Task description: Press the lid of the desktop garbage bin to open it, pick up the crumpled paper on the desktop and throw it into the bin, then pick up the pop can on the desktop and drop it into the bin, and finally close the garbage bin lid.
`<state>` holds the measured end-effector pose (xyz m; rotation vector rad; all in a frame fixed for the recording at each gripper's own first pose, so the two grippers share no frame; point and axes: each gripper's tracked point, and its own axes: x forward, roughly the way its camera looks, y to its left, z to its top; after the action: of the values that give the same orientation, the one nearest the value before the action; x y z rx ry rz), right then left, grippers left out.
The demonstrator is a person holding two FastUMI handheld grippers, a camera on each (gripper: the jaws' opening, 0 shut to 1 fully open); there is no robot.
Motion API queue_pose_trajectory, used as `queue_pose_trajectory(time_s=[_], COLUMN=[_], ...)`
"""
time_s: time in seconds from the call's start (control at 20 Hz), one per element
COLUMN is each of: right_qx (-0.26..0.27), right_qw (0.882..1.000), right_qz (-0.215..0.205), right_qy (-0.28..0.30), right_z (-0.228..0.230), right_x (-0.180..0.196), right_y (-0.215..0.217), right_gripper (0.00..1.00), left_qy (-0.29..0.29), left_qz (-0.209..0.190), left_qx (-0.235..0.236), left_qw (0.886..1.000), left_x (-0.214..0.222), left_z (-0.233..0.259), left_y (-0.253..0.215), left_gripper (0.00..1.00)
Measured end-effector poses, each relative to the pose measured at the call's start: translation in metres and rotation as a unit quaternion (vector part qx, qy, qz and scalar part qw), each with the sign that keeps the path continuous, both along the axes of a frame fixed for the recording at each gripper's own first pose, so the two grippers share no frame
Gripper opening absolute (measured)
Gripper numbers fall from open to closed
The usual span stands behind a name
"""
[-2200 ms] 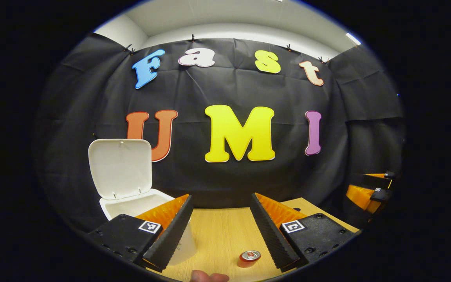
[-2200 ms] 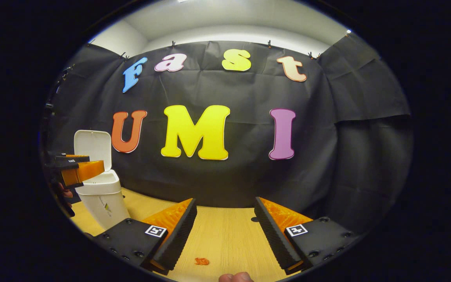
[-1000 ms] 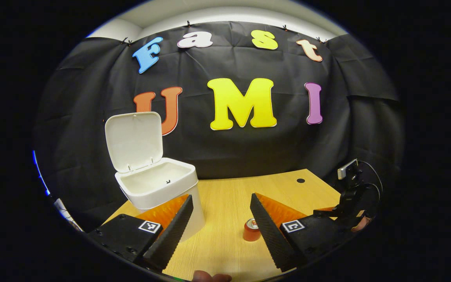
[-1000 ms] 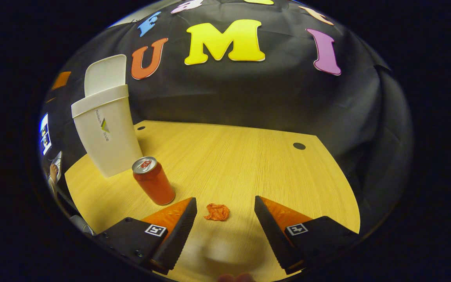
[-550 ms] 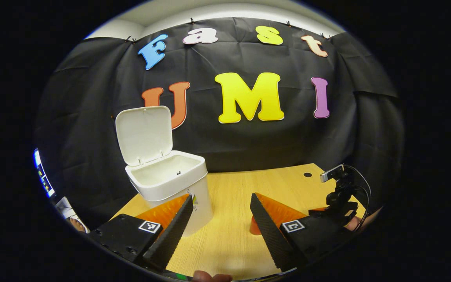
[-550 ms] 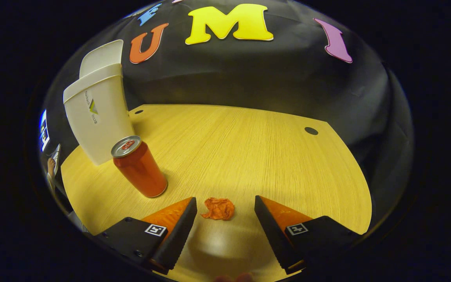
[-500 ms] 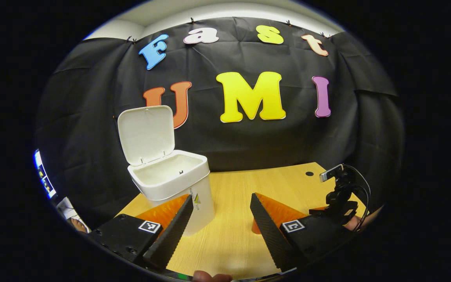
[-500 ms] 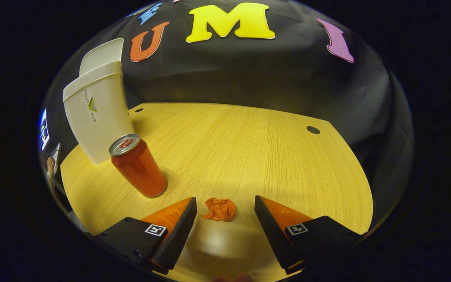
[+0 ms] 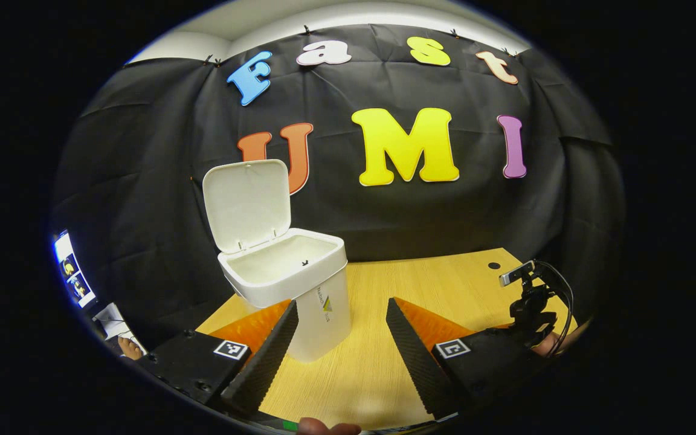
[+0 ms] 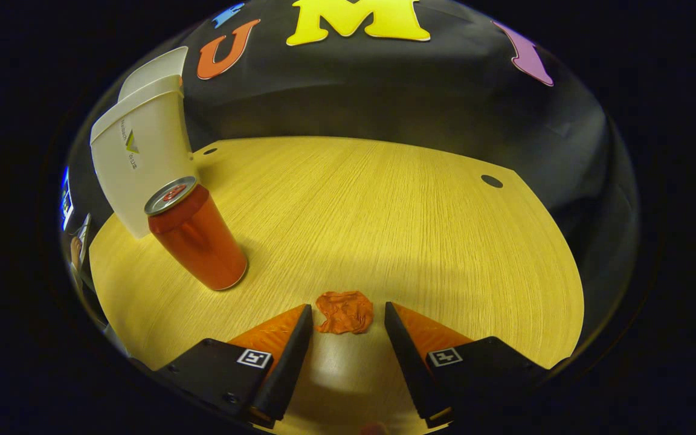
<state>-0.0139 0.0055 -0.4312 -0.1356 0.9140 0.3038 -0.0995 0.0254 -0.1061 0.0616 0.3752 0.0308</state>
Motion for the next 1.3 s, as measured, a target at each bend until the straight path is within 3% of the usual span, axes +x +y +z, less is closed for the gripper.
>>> queue_pose_trajectory(time_s=[0.2, 0.25, 0.3, 0.4, 0.5, 0.8, 1.1, 1.3], right_qx=[0.005, 0.001, -0.002, 0.006, 0.012, 0.019, 0.061, 0.085], right_qw=[1.000, 1.000, 1.000, 1.000, 0.999, 1.000, 0.996, 0.987], right_qz=[0.008, 0.009, 0.010, 0.001, -0.009, -0.009, -0.001, 0.027], right_qy=[0.010, 0.011, 0.013, 0.019, 0.029, 0.015, -0.060, -0.132], right_z=[-0.001, 0.000, -0.001, 0.000, 0.001, 0.041, 0.142, 0.229], right_x=[0.001, 0.002, 0.002, 0.001, 0.001, -0.001, 0.016, 0.030], right_y=[0.007, 0.008, 0.008, 0.007, 0.005, 0.006, 0.028, 0.056], right_gripper=[0.52, 0.33, 0.26, 0.25, 0.12, 0.12, 0.11, 0.11], left_qy=[0.001, 0.001, 0.002, 0.001, 0.000, -0.002, -0.012, -0.015], left_qz=[-0.004, -0.004, -0.004, -0.005, -0.005, -0.007, -0.025, -0.051], left_qx=[0.000, -0.001, -0.002, -0.004, -0.006, -0.016, -0.035, -0.067], left_qw=[1.000, 1.000, 1.000, 1.000, 1.000, 1.000, 0.999, 0.996], left_x=[0.001, 0.002, 0.002, 0.003, 0.004, 0.006, 0.007, 0.005], left_z=[0.001, 0.002, 0.000, 0.002, 0.003, 0.000, -0.001, -0.005], left_y=[0.000, 0.000, 0.000, 0.002, 0.003, 0.006, 0.000, -0.007], left_gripper=[0.96, 0.96, 0.96, 0.96, 0.96, 0.96, 0.97, 0.97])
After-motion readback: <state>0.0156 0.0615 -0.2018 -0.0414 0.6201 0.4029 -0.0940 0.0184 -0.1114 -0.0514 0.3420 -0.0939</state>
